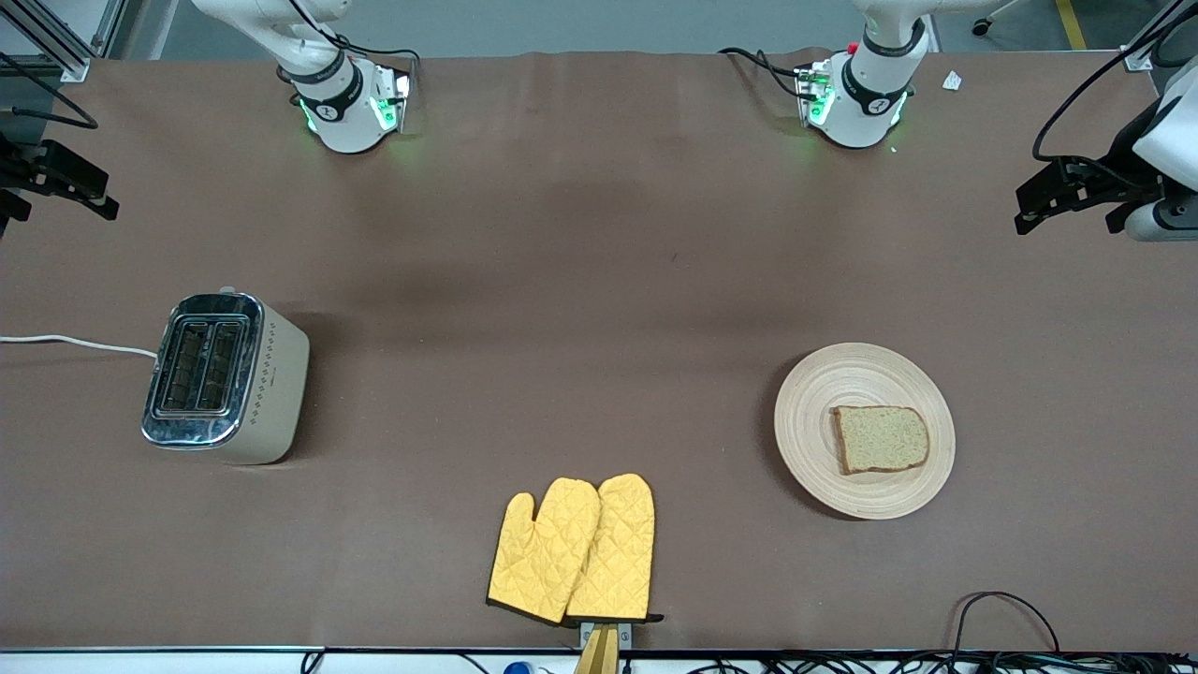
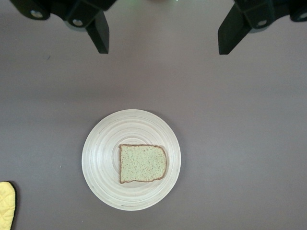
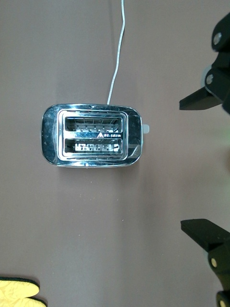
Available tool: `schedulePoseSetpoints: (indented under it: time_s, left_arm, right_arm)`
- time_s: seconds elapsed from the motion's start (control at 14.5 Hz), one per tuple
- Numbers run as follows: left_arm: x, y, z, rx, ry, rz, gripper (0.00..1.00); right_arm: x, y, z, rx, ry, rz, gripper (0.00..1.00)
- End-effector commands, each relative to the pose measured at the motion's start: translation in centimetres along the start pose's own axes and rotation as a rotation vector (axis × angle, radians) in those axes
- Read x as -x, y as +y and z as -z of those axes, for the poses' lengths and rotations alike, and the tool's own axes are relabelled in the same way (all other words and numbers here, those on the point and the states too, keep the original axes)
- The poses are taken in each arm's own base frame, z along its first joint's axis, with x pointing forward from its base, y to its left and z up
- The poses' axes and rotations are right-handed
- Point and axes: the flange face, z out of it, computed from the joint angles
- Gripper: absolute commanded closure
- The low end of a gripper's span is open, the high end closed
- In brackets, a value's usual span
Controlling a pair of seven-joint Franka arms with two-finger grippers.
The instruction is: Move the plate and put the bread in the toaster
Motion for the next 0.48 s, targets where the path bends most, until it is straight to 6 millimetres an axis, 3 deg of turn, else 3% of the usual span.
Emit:
schedulePoseSetpoints:
  time_s: [0.0,0.21,0.41]
  left_arm:
    - [0.2,-0.2,0.4,-0.002,0.008,-0.004,0.0]
    - [0.1,-0.7,0.5,-0.003,0.009,0.004,0.0]
    - [-1.5,-1.0,-0.5,0.015,-0.004,0.006,0.0]
  right_arm:
    - [0.2,0.3,-0.1,-0.002,-0.001,-0.014,0.0]
    - [0.1,0.2,-0.1,-0.003,0.001,-0.013,0.0]
    - [0.1,0.2,-0.1,-0.002,-0.001,-0.013,0.0]
